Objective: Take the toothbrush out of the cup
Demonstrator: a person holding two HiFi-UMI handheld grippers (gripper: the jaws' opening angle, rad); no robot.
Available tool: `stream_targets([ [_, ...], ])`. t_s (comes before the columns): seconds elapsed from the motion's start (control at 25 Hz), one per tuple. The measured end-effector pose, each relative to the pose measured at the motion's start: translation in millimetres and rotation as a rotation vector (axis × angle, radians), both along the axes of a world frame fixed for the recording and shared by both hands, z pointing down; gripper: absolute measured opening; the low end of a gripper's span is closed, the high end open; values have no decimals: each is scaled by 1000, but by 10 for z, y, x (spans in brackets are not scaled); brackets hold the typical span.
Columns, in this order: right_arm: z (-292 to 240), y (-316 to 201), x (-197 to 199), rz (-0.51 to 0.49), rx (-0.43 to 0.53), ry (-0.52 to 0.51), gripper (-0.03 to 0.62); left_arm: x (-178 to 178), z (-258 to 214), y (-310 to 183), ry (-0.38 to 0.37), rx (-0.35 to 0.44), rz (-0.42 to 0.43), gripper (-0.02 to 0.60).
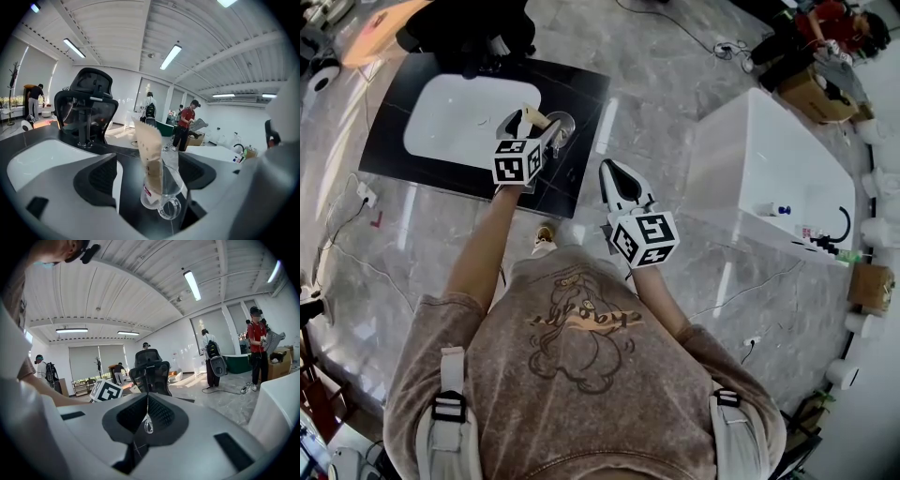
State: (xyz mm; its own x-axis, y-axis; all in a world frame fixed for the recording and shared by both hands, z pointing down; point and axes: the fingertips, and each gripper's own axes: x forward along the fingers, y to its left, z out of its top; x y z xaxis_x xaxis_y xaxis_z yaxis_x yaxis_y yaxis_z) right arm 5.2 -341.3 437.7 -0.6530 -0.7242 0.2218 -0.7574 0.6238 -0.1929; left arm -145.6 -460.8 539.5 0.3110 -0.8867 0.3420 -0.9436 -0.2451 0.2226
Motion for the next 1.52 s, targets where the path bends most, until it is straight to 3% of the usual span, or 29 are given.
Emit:
stream_targets([
  [0.36, 10, 2, -3, 3, 0, 3, 18, 18, 231, -20, 12, -75, 24, 399],
  [1.04, 43, 6, 8, 13, -7, 8, 18, 53, 278, 6, 46, -87, 15, 111],
  [1.52, 42, 14, -10, 8, -12, 5, 18, 55, 25, -25, 38, -41, 5, 87],
])
